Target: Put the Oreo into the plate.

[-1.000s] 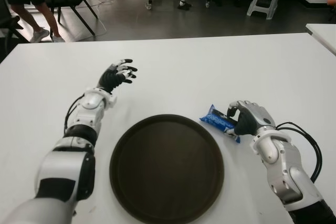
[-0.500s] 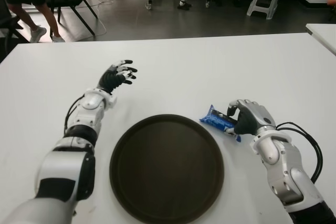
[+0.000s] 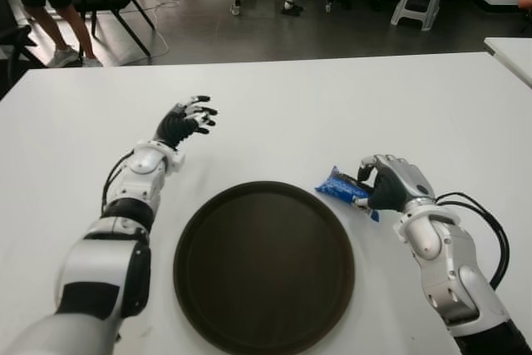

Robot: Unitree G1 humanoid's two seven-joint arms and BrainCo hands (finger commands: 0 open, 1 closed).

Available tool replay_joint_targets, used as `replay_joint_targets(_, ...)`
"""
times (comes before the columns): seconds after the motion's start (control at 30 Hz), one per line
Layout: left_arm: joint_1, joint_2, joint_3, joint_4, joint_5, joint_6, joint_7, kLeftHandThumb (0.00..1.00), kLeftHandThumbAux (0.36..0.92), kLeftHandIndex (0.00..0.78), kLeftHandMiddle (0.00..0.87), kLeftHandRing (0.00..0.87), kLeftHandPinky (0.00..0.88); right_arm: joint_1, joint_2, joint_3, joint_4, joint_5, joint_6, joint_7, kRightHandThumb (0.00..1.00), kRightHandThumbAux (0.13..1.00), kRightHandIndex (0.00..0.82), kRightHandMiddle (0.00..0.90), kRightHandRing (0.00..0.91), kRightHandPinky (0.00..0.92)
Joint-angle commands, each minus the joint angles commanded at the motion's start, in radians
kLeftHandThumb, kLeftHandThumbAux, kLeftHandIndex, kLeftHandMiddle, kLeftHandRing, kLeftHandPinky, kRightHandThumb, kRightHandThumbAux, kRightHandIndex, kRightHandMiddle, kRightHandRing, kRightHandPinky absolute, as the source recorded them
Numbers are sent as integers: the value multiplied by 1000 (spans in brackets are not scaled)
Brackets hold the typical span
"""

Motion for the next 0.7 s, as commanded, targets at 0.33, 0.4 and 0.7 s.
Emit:
replay_joint_targets(0.33, -1, 2, -2, 4, 3, 4, 0, 100, 639, 218, 355, 371, 380, 0, 7, 3, -2, -6, -1, -12, 164, 915, 586, 745, 767, 758)
replay_joint_targets(0.4, -1, 2, -3, 5, 4, 3, 2, 97, 639, 221, 352, 363, 369, -3, 9, 4, -4, -11, 4, -12, 145, 917, 583, 741, 763, 756)
replay_joint_targets(0.7, 0, 2, -1, 6, 3, -4, 0, 89, 631, 223, 349, 350, 348, -8, -2, 10, -7, -22, 1, -4, 111, 930, 573, 741, 762, 755)
